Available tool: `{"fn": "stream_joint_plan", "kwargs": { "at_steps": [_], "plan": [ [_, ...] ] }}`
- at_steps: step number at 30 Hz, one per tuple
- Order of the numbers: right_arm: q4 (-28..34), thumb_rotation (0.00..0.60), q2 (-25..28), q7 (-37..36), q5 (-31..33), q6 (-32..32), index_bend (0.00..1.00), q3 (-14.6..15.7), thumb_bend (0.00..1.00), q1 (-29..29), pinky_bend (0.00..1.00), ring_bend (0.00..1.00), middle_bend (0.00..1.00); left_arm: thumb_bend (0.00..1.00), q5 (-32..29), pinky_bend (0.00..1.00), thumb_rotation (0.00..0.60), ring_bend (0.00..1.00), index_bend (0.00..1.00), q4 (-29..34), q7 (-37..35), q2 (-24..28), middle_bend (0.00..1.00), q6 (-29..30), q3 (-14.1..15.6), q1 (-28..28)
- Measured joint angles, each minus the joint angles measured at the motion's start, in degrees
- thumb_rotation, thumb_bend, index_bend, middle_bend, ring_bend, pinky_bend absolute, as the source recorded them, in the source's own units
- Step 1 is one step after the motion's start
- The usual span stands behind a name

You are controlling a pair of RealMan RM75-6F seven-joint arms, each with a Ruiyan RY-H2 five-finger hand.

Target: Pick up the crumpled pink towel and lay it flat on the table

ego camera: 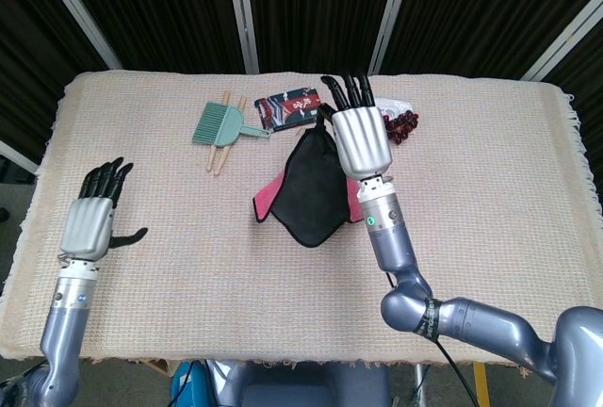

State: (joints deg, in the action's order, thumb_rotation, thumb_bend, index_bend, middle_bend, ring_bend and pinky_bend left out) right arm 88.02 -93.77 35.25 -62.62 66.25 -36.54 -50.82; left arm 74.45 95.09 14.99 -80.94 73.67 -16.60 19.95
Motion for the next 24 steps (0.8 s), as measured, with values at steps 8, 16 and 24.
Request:
{"fn": "stream_joint_plan", "kwargs": {
  "at_steps": [8,16,24],
  "plan": [
    [2.3,0.6,0.7,2.7,2.3,2.1,0.61,0.5,0.47,-1.4,0.0,0.08,0.2,0.05,-2.7,0.0,0.6,0.0,0.08,-1.4,0.1,-8.5,0.0,-3.6,-3.3,7.4],
    [4.5,0.6,1.4,4.8,4.3,3.9,0.61,1.1,0.47,-2.2,0.0,0.08,0.2,0.0,-8.0,0.0,0.6,0.0,0.05,-1.0,0.4,-15.1,0.0,-7.3,-3.7,11.5],
    [5.7,0.6,1.5,6.3,5.7,5.7,0.61,2.4,0.47,-3.0,0.0,0.08,0.2,0.0,-11.6,0.0,0.6,0.0,0.04,0.1,2.9,-19.9,0.0,-7.5,-3.6,14.2]
  ]
}}
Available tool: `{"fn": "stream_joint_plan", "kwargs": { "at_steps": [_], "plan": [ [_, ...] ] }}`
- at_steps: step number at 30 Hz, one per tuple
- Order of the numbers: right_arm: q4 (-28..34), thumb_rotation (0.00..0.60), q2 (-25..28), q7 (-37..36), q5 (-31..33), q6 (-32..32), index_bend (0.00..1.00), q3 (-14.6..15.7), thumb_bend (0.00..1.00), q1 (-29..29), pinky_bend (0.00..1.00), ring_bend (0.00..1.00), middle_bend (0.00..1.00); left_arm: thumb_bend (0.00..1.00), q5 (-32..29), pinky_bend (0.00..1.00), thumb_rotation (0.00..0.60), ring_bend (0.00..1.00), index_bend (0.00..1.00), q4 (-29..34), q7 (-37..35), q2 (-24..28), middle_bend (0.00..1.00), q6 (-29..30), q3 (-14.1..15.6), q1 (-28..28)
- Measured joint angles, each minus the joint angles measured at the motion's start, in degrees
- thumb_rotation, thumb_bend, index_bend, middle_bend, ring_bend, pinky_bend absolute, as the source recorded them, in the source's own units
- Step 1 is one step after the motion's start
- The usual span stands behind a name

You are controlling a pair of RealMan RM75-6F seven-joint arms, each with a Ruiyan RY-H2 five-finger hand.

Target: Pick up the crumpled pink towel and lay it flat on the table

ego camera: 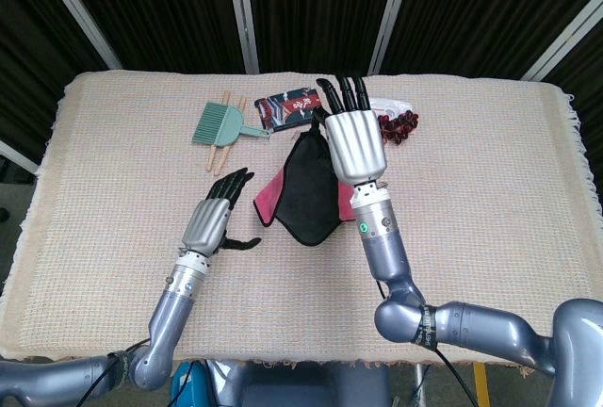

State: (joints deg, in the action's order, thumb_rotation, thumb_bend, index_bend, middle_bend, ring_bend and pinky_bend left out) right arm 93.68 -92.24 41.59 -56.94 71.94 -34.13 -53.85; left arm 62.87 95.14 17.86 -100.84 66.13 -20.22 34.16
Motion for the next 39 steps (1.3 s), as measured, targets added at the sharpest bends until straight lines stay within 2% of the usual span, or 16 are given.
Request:
{"fn": "stream_joint_plan", "kwargs": {
  "at_steps": [6,16,22,27,32,39],
  "plan": [
    [0.2,0.6,0.0,0.0,0.6,1.0,0.61,1.0,0.47,-0.2,0.0,0.08,0.2,0.01,-0.4,0.0,0.6,0.0,0.03,-3.2,0.2,-3.0,0.0,1.3,-0.9,1.5],
    [1.4,0.6,0.4,0.5,0.8,2.2,0.61,2.9,0.47,-0.6,0.0,0.08,0.2,0.02,3.4,0.0,0.6,0.0,0.03,-16.0,-2.9,-9.9,0.0,4.4,-2.2,5.0],
    [1.8,0.6,0.1,0.4,1.1,2.6,0.61,3.7,0.47,-0.9,0.0,0.08,0.2,0.02,2.7,0.0,0.6,0.0,0.03,-19.9,-6.1,-13.3,0.0,3.2,-3.7,7.2],
    [2.0,0.6,-0.1,0.6,1.2,3.1,0.61,4.2,0.47,-1.3,0.0,0.08,0.2,0.02,2.0,0.0,0.6,0.0,0.02,-19.2,-7.3,-14.0,0.0,2.5,-3.8,7.6],
    [2.7,0.6,-0.1,0.8,1.5,3.6,0.61,4.6,0.47,-1.4,0.0,0.08,0.2,0.02,2.1,0.0,0.6,0.0,0.02,-17.3,-7.2,-13.6,0.0,2.9,-2.7,7.0],
    [3.0,0.6,-0.4,1.0,1.9,4.2,0.61,5.0,0.47,-1.8,0.0,0.08,0.2,0.03,1.3,0.0,0.6,0.0,0.02,-18.9,-6.9,-14.6,0.0,2.3,-2.3,7.3]
  ]
}}
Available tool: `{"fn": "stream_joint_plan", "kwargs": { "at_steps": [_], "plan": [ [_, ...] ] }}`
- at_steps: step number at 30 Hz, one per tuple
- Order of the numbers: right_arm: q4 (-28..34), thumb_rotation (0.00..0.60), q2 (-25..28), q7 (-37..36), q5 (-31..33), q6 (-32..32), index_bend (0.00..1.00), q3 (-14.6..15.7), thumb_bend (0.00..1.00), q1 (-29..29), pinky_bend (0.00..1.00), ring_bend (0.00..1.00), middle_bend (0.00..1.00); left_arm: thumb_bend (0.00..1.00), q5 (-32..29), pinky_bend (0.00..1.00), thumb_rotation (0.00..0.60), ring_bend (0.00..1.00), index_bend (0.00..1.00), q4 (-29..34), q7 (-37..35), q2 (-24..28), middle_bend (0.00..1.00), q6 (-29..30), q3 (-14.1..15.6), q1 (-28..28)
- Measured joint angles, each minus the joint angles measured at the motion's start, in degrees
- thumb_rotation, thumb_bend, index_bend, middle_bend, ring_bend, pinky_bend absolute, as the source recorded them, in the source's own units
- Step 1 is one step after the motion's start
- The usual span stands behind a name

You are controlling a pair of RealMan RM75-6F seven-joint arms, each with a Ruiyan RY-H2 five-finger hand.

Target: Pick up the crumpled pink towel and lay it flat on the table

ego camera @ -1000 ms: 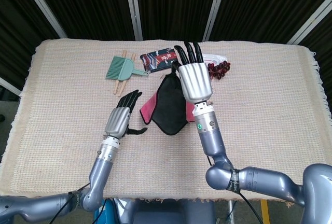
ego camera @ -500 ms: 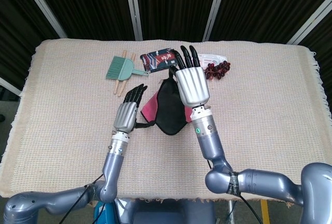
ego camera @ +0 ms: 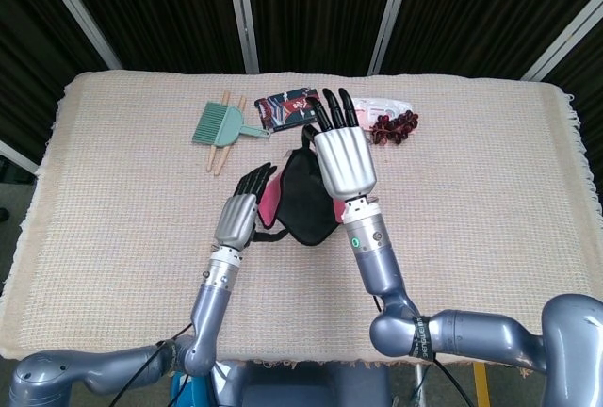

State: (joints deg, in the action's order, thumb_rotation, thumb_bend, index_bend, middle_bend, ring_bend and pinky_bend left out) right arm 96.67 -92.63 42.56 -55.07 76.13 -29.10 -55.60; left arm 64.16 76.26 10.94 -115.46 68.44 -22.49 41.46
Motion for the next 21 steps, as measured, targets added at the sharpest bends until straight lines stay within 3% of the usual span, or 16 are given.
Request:
{"fn": "stream_joint_plan", "kwargs": {
  "at_steps": [6,13,21],
  "plan": [
    [0.4,0.6,0.4,0.1,-0.2,0.5,0.61,0.3,0.47,0.0,0.0,0.08,0.2,0.08,0.8,0.0,0.6,0.0,0.02,-4.7,0.0,-1.3,0.0,0.5,0.1,0.7],
    [0.4,0.6,0.9,-0.2,0.1,0.6,0.61,0.8,0.47,0.2,0.0,0.08,0.2,0.16,1.6,0.0,0.6,0.0,0.02,-10.3,-2.8,-1.5,0.0,0.7,-2.2,2.1],
    [-0.2,0.6,1.1,-0.9,0.8,0.5,0.61,0.8,0.47,0.2,0.0,0.08,0.2,0.19,3.4,0.0,0.6,0.0,0.05,-11.9,-3.9,-0.1,0.0,1.7,-2.9,3.0]
  ]
}}
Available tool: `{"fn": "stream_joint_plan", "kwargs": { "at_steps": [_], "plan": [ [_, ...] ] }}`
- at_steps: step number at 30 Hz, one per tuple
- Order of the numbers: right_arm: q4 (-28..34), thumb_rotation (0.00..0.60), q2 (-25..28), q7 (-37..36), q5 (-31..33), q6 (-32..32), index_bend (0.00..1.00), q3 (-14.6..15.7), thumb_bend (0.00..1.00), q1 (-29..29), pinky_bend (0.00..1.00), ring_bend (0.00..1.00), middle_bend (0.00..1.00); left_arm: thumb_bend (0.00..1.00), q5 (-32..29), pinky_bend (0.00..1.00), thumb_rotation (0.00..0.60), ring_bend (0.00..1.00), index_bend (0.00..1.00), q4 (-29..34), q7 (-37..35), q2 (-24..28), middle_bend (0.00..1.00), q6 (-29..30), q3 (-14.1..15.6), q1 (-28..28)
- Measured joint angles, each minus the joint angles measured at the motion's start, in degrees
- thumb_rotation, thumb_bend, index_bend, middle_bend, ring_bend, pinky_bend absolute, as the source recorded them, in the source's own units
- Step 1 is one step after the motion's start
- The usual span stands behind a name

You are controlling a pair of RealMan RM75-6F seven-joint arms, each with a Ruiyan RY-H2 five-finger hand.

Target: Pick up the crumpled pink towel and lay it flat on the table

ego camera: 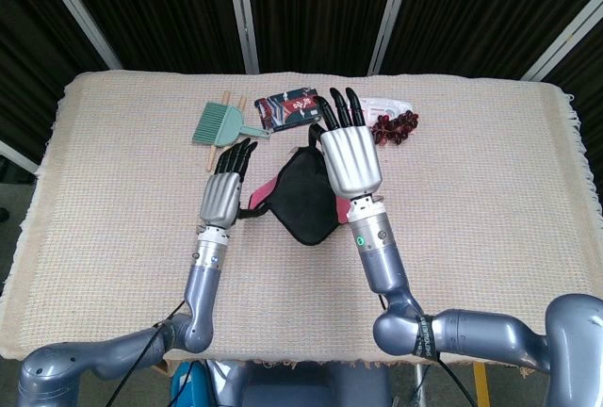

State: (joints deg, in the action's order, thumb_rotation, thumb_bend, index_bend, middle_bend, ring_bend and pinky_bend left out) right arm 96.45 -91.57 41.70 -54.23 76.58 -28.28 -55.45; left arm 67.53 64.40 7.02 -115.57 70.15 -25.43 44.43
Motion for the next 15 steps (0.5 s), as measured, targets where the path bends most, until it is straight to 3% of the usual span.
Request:
{"fn": "stream_joint_plan", "kwargs": {
  "at_steps": [15],
  "plan": [
    [0.5,0.6,0.7,-0.6,0.5,0.3,0.61,-0.1,0.47,-0.3,0.0,0.08,0.2,0.21,-2.8,0.0,0.6,0.0,0.11,-4.7,-0.7,0.2,0.0,-2.3,-0.4,-0.1]
  ]
}}
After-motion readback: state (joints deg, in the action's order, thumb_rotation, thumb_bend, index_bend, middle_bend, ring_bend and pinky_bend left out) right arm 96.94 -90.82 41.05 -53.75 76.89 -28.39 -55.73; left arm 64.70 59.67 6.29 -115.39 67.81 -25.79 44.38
